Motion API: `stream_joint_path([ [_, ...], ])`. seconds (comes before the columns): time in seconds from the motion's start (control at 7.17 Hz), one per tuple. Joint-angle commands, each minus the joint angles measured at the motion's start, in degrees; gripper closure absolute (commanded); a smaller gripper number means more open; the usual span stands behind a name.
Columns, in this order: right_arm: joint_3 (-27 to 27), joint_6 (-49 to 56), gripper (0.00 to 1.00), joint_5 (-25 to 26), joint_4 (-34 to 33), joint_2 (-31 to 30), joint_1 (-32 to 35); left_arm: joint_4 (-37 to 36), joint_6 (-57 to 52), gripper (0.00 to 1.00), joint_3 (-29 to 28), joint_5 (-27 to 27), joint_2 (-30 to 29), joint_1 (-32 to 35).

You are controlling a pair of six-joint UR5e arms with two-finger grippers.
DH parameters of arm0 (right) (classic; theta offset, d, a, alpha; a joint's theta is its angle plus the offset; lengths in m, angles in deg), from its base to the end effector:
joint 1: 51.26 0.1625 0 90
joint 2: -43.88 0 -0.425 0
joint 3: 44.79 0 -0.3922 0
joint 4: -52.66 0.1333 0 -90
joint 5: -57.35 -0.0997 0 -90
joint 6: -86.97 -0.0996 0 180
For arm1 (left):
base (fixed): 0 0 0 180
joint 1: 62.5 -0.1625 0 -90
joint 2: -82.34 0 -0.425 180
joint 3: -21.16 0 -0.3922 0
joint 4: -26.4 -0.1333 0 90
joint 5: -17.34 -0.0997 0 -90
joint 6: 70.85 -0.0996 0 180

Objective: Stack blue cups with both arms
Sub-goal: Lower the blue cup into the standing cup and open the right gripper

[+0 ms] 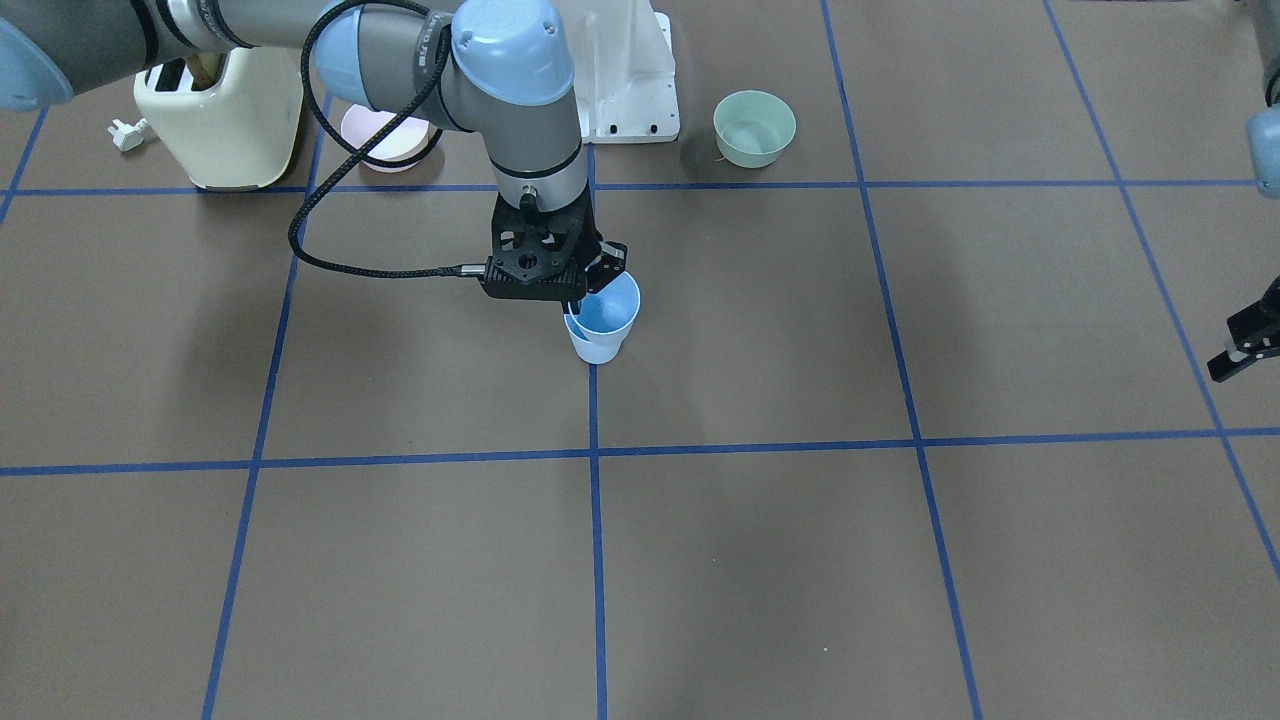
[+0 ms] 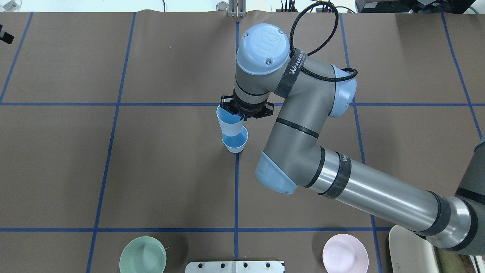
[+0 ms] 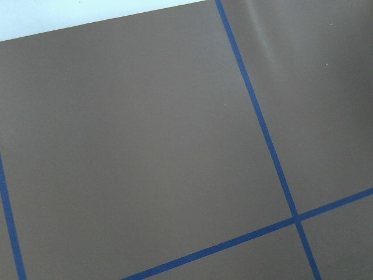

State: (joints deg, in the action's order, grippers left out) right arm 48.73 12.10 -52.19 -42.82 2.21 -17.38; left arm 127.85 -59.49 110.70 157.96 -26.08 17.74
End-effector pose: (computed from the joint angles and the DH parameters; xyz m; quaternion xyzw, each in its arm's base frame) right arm -0.5225 -0.4713 0.1292 0.0190 -0.4177 0.0817 0.9047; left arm 0.0505 -0.6258 0.4509 0.1498 0.4486 0.0963 0.8758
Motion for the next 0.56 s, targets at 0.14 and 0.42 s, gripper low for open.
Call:
stream_joint_path([
  [0.14, 1.49, -0.01, 1.00, 0.20, 0.03, -0.95, -0.74, 0.16, 0.07, 0.03, -0.33, 0.00, -0.03, 0.00],
  [0.42, 1.58, -0.54, 1.00, 1.42, 0.12, -0.69, -1.18, 0.16, 0.07, 0.03, -0.33, 0.00, -0.03, -0.09],
])
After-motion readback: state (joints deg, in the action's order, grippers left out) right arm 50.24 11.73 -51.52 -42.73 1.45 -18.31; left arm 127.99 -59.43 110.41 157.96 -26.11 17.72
